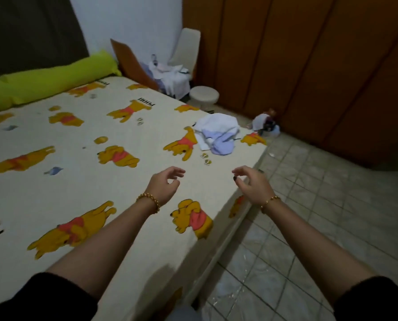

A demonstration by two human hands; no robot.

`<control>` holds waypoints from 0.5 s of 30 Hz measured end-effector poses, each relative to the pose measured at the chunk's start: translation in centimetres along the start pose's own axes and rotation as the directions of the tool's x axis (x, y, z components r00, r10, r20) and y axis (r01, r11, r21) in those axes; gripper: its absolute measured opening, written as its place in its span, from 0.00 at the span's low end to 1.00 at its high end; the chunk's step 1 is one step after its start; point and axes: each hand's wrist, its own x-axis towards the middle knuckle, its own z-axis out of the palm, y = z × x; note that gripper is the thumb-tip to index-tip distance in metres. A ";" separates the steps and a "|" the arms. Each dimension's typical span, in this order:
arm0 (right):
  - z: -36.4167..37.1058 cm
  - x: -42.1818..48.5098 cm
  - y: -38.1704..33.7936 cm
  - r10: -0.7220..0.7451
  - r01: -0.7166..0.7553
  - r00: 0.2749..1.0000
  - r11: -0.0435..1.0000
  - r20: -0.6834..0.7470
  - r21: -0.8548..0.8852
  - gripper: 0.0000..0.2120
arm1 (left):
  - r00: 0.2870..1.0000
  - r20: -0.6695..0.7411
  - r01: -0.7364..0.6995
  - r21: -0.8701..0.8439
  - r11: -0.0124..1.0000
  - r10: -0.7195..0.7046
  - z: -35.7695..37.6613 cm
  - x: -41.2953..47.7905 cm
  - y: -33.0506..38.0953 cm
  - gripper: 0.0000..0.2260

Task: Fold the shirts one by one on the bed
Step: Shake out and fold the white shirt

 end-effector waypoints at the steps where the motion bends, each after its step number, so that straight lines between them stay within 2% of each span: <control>1: -0.6 0.9 1.1 0.025 -0.025 1.000 1.000 -0.013 -0.001 0.10 | 1.000 0.022 -0.011 0.009 1.000 0.011 1.2 1.6 0.2 0.15; 7: -2.3 8.8 8.0 0.126 -0.124 0.990 0.991 -0.070 0.042 0.10 | 0.996 0.089 -0.034 0.038 0.999 0.031 7.8 13.2 -0.1 0.15; 11: -2.8 17.2 12.6 0.186 -0.185 0.982 0.983 -0.021 0.016 0.10 | 0.992 0.127 0.005 0.052 0.999 -0.011 11.2 23.3 -0.5 0.15; 15: -2.5 22.8 15.5 0.190 -0.190 0.982 0.982 0.008 0.010 0.10 | 0.989 0.141 0.046 0.060 0.997 -0.054 12.9 29.5 -0.9 0.14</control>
